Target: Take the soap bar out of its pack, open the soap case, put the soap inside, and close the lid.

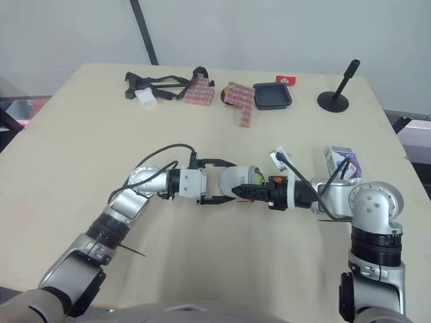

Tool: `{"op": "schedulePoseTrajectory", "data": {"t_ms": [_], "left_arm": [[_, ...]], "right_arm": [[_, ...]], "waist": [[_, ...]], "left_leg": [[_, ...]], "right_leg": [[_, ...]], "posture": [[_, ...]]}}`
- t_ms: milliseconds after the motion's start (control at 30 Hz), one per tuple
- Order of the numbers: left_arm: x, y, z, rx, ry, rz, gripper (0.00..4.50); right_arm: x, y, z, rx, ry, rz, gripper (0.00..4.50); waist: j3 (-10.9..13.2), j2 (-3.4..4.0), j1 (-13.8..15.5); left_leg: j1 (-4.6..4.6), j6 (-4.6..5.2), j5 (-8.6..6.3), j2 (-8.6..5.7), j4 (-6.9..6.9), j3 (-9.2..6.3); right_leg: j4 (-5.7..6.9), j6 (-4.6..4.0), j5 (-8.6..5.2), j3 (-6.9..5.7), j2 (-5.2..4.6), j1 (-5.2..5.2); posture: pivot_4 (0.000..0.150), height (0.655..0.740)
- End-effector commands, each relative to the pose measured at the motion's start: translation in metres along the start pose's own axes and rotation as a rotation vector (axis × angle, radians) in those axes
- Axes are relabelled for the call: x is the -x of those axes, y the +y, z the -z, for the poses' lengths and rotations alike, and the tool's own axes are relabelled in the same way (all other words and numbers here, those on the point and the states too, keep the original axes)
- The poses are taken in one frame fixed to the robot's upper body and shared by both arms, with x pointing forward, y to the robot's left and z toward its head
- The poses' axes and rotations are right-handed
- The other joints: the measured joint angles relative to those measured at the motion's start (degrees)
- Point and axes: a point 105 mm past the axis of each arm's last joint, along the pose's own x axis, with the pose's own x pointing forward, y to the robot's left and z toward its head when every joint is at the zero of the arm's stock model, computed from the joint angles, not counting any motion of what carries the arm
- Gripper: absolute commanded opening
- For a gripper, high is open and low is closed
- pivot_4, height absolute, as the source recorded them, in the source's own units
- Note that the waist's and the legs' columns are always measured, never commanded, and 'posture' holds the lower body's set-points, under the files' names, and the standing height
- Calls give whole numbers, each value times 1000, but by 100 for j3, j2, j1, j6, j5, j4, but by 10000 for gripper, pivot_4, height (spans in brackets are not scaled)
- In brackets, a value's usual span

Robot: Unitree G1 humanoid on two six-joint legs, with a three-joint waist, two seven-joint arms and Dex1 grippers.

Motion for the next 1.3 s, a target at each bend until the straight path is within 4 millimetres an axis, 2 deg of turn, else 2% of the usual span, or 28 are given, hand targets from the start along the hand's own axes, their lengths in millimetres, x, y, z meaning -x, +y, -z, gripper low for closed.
{"op": "schedulePoseTrajectory", "data": {"t_ms": [33, 633, 700, 767, 1233, 1300], "left_arm": [[1, 11, -7, -26, -25, -33, 34338], [1, 16, -2, 51, -13, -56, 34338], [1, 17, -2, 54, -16, -58, 44484], [1, 18, -1, 56, -15, -54, 45000], [15, 17, -2, 124, -34, -3, 45000], [24, 14, 1, 154, -12, 14, 45000]], "right_arm": [[2, 7, -2, 40, 4, -14, 22289], [1, 10, -4, 44, -17, -32, 22045], [1, 10, -3, 44, -15, -31, 22044], [1, 9, -2, 45, -12, -26, 20956], [2, 7, 0, 60, 1, -13, 20891], [3, 6, 0, 62, 3, -5, 20891]], "waist": [[0, 0, 1], [0, 0, 1], [0, 0, 3], [0, 0, 3], [0, 0, 6], [0, 0, 3]], "left_leg": [[0, 0, 0, 0, 0, 0], [-1, 0, 0, 0, 0, 0], [0, 0, 0, 0, -1, 0], [-1, 0, 0, 0, -1, 0], [-1, 0, 0, -1, -4, 0], [-1, 0, 0, -1, -4, 0]], "right_leg": [[0, 0, 0, 0, 0, 0], [-1, 0, 0, 0, 0, 0], [-1, 0, 0, 0, 0, 0], [-1, 0, 0, 0, 1, 0], [-4, 0, 0, 0, 0, 0], [-5, 0, 0, 0, 0, 0]], "posture": [[1500, 7400], [1500, 7400], [1500, 7400], [1500, 7400], [1500, 7400], [1500, 7400]]}}
